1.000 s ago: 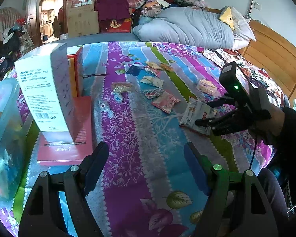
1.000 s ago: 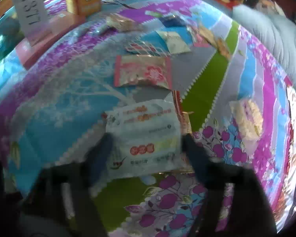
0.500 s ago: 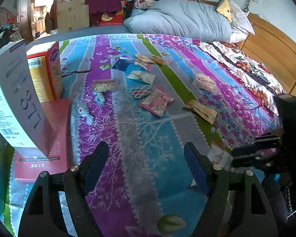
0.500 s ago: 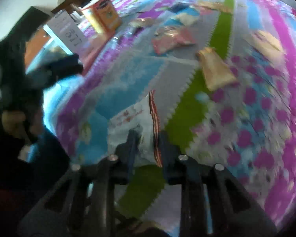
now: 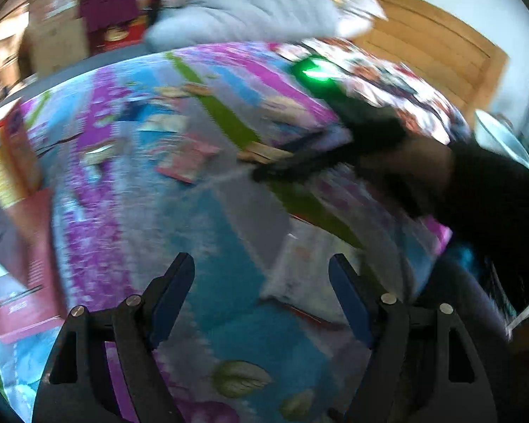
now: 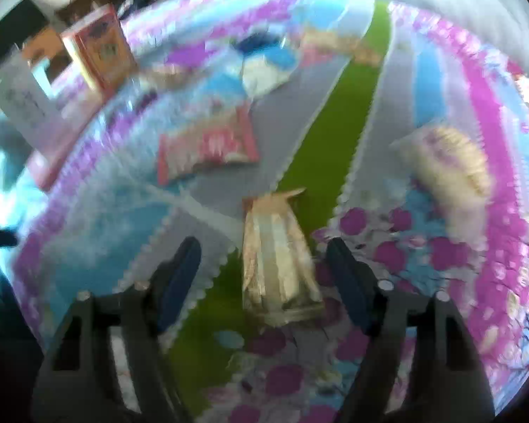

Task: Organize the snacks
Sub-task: 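Grasp the gold-foil bag with the right gripper while the left grasps the white printed bag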

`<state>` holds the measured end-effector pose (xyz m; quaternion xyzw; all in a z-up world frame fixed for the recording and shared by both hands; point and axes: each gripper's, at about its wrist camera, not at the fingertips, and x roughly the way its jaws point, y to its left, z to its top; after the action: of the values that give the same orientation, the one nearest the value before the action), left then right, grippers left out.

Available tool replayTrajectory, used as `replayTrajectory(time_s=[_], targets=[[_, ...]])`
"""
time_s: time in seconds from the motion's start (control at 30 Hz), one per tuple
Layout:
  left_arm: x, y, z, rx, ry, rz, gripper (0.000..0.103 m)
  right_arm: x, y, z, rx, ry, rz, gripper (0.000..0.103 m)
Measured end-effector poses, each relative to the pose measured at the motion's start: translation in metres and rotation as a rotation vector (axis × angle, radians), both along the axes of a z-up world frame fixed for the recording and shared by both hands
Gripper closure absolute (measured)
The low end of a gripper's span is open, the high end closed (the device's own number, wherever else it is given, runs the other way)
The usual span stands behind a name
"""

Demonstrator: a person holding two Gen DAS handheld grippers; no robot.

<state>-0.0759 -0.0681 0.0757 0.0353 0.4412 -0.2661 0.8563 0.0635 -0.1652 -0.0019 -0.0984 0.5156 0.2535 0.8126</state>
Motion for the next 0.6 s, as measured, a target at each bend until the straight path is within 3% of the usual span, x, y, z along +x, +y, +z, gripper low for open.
replayTrajectory(time_s=[0.03, 0.07, 0.17, 0.4, 0.6], targets=[[-0.002, -0.006, -0.002, 0.006, 0.002, -0.029, 0.023, 0.001, -0.004, 0.001, 0.006, -0.005, -0.014, 0.05], [-0.004, -0.012, -0.004, 0.008, 0.003, -0.055, 0.023, 0.003, -0.012, 0.005, 0.038, 0.002, -0.05, 0.066], [-0.004, -0.027, -0.015, 0.02, 0.014, -0.113, 0.023, -0.005, -0.034, 0.018, 0.14, -0.004, -0.116, 0.076], [0.002, -0.047, -0.038, 0.018, 0.015, -0.204, 0.023, -0.051, -0.081, 0.028, 0.344, 0.005, -0.269, 0.076], [0.011, -0.065, -0.061, 0.073, 0.036, -0.277, 0.019, -0.066, -0.088, 0.023, 0.39, 0.043, -0.3, 0.076]])
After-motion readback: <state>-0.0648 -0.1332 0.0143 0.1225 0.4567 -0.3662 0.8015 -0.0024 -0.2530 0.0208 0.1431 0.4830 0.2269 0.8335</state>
